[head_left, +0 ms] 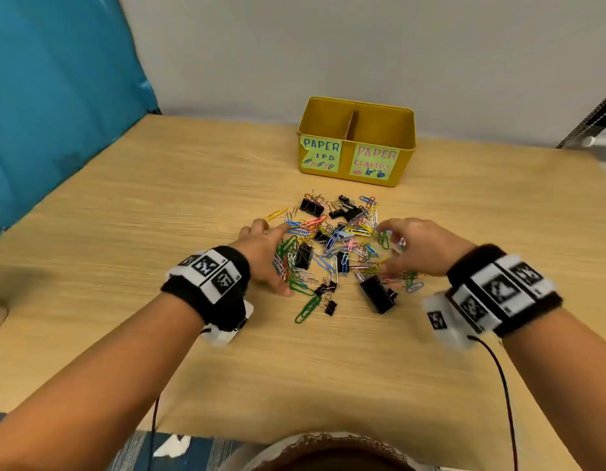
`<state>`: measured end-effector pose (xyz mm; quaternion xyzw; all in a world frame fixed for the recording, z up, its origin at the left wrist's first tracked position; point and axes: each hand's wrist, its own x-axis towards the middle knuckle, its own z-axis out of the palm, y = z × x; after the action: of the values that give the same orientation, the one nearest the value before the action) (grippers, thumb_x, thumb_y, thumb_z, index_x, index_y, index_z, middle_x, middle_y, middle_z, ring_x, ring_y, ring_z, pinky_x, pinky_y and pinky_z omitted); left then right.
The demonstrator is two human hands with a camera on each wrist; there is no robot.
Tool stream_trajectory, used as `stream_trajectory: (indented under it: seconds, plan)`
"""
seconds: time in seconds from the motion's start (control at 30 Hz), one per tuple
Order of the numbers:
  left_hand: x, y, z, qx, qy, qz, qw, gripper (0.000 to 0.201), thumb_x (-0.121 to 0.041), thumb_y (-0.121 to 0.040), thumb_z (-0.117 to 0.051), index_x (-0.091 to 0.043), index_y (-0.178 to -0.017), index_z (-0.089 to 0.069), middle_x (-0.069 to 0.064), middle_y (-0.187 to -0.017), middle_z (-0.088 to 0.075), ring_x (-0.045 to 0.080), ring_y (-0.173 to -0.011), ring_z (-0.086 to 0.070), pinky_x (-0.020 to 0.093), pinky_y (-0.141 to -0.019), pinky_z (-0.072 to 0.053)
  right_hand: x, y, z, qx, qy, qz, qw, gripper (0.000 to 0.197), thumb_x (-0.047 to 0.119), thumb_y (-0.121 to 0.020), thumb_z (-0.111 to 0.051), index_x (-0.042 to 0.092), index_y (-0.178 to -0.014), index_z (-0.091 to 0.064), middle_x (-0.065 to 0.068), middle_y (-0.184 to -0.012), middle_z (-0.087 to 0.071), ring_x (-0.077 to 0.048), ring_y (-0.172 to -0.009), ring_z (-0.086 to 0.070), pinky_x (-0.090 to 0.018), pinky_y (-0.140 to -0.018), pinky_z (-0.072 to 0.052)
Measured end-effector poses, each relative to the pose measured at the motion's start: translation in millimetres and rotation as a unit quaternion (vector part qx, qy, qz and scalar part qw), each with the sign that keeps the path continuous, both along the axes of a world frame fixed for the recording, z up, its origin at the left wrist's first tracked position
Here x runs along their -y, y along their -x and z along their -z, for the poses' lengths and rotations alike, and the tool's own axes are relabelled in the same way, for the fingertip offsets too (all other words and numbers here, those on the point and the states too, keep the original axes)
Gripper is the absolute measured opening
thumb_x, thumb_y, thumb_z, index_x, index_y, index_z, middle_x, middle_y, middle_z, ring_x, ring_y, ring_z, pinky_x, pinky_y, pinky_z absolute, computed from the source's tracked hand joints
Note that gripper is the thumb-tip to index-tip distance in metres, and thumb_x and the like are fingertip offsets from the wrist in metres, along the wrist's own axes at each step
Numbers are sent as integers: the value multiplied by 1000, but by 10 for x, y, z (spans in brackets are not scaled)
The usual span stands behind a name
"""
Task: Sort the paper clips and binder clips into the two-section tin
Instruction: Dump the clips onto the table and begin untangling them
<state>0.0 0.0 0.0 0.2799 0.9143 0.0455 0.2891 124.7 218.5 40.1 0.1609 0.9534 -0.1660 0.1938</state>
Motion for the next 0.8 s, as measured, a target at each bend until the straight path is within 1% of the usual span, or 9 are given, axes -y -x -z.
stream_trajectory:
  seconds: [0.1, 0.27, 0.37, 0.43, 0.57, 0.63, 0.67, 0.73, 0.8]
  plan:
    - [-118, 64, 14, -27, 43, 25, 998, 118, -40, -53, -86, -29, -147, -17, 11, -140, -28, 32, -132, -27, 49, -107, -37, -144, 187, 155, 60, -30, 53, 996, 94, 48, -69, -74, 21, -145, -26, -15, -141, -37, -32, -125, -46, -40, -103, -40]
    - [-274, 81, 45, 3, 10, 4, 1000, 80, -14, -65, -82, -18, -134, -41, 14, -133, -37, 33, -122, -44, 40, -99, -45, -104, 313, 380, 87, -81, 58, 991, 97, 57, -62, -74, 23, -140, -30, -14, -139, -33, -37, -129, -38, -49, -103, -40]
    - [-358, 41, 82, -15, -15, 19, 1000, 48, -5, -76, -71, -8, -121, -53, 15, -126, -51, 31, -111, -53, 31, -84, -44, -85, 338, 422, 53, -43, 58, 996, 79, 44, -66, -78, 21, -131, -40, -13, -132, -38, -36, -122, -45, -45, -101, -42]
    - [-384, 28, 103, -31, -36, 18, 999, 32, 2, -82, -58, -5, -113, -59, 16, -121, -59, 29, -109, -55, 29, -81, -42, -86, 362, 448, 31, -20, 43, 998, 63, 32, -71, -77, 17, -125, -48, -14, -129, -44, -33, -115, -50, -37, -99, -42]
    - [-373, -14, 141, -30, -77, -39, 996, 38, 8, -83, -51, -7, -117, -62, 13, -125, -61, 29, -117, -56, 32, -98, -44, -137, 316, 467, -14, -18, -11, 1000, 41, 20, -78, -72, 10, -116, -59, -12, -120, -58, -26, -113, -52, -26, -89, -40]
    - [-337, -3, 158, -11, -108, -79, 991, 35, 6, -83, -54, -6, -115, -64, 13, -122, -63, 28, -112, -59, 33, -96, -47, -203, 280, 448, -28, 2, -1, 1000, 38, 15, -77, -72, 10, -114, -63, -10, -107, -60, -25, -107, -55, -23, -78, -40]
    - [-309, 18, 168, 8, -127, -100, 987, 33, 6, -82, -57, -4, -113, -65, 13, -114, -65, 27, -103, -64, 34, -89, -51, -248, 263, 441, -34, 22, 13, 999, 37, 13, -77, -73, 9, -113, -65, -8, -98, -57, -24, -99, -55, -20, -68, -39]
    - [-242, 45, 151, 61, -180, -149, 970, 25, 8, -81, -60, -2, -103, -65, 13, -86, -63, 14, -65, -68, 28, -64, -59, -350, 223, 411, -48, 66, 44, 996, 36, 12, -75, -75, 8, -110, -68, -4, -85, -54, -19, -84, -51, -15, -56, -34]
    - [-182, 87, 74, 91, -221, -178, 955, 19, 12, -81, -59, -6, -83, -63, 4, -63, -57, -2, -32, -54, 13, -40, -50, -440, 207, 366, -69, 107, 73, 989, 36, 12, -72, -77, 7, -107, -69, 1, -71, -51, -16, -72, -48, -13, -54, -34]
